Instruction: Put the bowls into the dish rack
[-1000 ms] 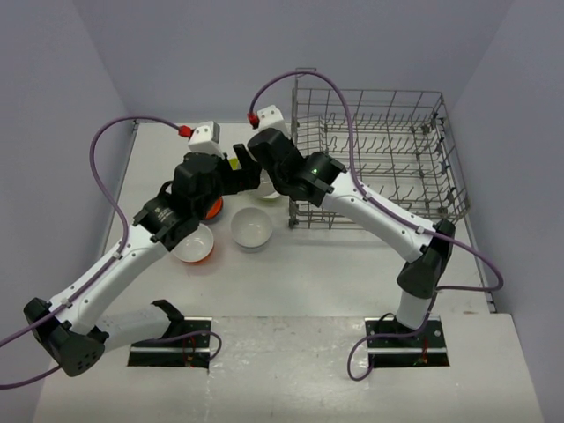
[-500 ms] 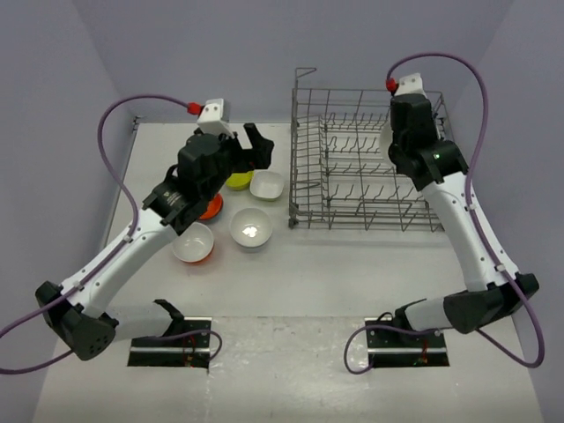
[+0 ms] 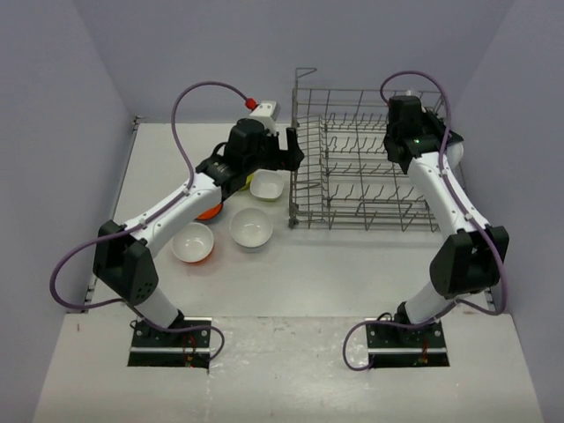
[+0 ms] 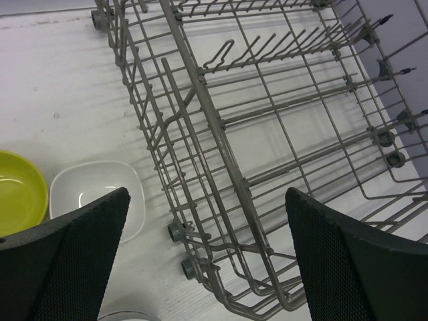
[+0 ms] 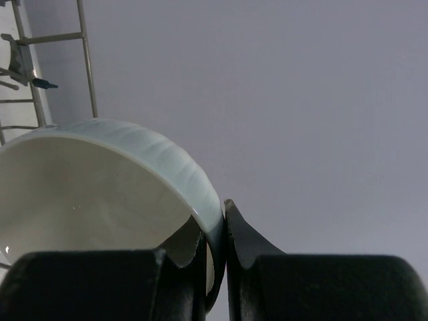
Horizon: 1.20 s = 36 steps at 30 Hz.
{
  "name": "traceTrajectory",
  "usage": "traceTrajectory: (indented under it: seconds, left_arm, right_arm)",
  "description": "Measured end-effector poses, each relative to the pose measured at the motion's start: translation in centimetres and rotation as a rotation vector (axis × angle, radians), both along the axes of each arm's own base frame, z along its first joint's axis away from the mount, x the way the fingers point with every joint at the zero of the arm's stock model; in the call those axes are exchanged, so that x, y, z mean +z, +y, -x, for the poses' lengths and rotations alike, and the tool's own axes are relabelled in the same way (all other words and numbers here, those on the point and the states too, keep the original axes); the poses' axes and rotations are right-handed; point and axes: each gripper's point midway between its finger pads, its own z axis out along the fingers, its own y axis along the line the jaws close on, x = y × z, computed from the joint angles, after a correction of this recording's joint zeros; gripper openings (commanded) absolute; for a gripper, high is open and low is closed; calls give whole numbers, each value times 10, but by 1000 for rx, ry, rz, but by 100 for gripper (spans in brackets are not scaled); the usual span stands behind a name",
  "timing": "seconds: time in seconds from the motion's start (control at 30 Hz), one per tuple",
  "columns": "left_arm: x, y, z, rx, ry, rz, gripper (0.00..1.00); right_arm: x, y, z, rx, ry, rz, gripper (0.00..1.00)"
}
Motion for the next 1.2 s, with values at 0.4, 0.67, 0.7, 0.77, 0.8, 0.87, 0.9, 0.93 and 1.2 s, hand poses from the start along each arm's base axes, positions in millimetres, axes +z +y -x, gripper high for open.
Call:
traceTrajectory:
  seconds: [0.4,0.67,0.7,0.77,0.8,0.87,0.9,0.93,1.2]
  left_arm:
    - [11,-15,-1,-79,-63,46,100]
    - [-5,-14,2,-91,-60,28,100]
    - [-5,-14,1,-91,-62,28,100]
    - [-4,-14,0,-91,-68,30,100]
    - [-3,-13,0,-91,-72,32,100]
    - [-2,-14,-2,-92,-80,38,100]
    - [-2,-14,-2,-94,-83,40,100]
    - [-4,-14,-1,-97,-83,41,100]
    - [-13,-15,2,-113,-69,40,100]
  right_arm:
    - [0,-22,-32,-64,110,216,0]
    - [-42,-33,-34,-75,224,251,0]
    - [-53,-34,-36,-73,252,256,0]
    - [-71,-34,-41,-68,302,262,0]
    - [-79,-34,-43,-66,321,265,0]
    - [-91,-35,-46,-63,354,269,0]
    - [-95,-36,-47,-61,366,270,0]
    - [-97,-37,-48,-64,373,271,0]
    - [-103,-39,-50,-75,369,271,0]
